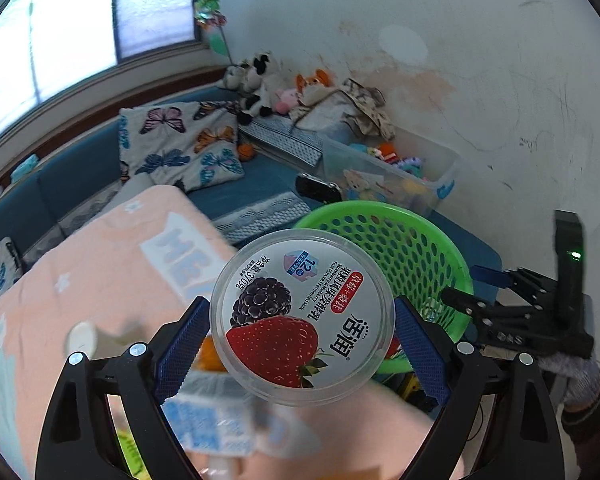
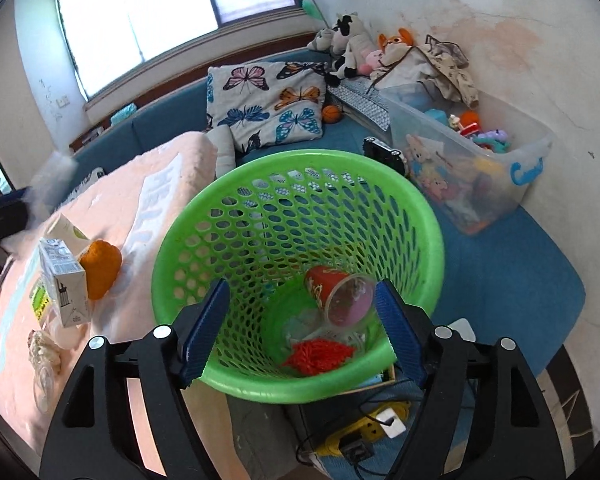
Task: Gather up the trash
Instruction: 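Release the yogurt tub into the green basket with the left gripper, then move both grippers back over the table toward the remaining trash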
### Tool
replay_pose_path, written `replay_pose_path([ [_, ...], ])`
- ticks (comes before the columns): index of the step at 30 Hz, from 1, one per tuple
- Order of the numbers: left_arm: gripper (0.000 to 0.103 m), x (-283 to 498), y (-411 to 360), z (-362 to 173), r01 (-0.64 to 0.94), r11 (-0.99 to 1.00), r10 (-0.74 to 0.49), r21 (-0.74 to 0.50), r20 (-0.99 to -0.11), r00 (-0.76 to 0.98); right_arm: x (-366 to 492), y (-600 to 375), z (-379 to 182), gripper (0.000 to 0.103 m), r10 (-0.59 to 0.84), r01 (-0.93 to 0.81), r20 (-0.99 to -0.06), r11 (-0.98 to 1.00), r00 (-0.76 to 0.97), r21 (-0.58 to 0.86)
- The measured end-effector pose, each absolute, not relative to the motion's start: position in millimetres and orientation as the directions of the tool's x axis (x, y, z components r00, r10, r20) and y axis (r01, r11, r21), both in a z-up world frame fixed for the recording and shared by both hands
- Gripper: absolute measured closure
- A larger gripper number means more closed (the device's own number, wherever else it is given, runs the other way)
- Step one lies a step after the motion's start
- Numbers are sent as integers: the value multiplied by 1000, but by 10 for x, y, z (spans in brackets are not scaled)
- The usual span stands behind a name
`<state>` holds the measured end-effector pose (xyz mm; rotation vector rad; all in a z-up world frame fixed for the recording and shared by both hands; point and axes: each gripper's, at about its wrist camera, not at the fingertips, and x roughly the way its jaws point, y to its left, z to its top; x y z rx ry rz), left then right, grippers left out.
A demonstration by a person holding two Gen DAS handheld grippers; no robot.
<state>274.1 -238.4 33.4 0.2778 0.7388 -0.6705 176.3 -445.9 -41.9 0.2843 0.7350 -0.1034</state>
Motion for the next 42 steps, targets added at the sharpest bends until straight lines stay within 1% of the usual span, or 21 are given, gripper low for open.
replay_pose_path([
  [8,15,2891,-2962,20,688,726,-450,-6,-760,468,1528,-4535,-409,27,-13,212,-661,952,750,222],
  [12,15,2955,-3176,-152,693,721,-422,6,-789,446,1451,-4596,-469,27,-11,228,-668,944,744,239],
  [19,15,3019,-3354,-344,694,720,-398,-8,-824,404,1370,-4644,-523,27,-6,244,-672,934,740,261],
  [24,15,3018,-3388,-402,698,715,-411,-37,-830,377,1347,-4631,-552,27,6,244,-673,929,740,277],
  [26,14,3025,-3388,-409,696,717,-415,-46,-830,373,1343,-4620,-561,27,11,242,-675,929,738,280],
  [27,11,3022,-3378,-406,697,715,-424,-57,-828,367,1337,-4610,-566,27,12,242,-676,929,737,280],
  [32,11,2990,-3318,-351,694,717,-435,-68,-821,370,1290,-4555,-544,27,19,234,-671,930,741,284],
  [42,11,2689,-2851,160,670,742,-468,-19,-730,499,1184,-4354,-356,27,48,191,-635,934,771,301],
])
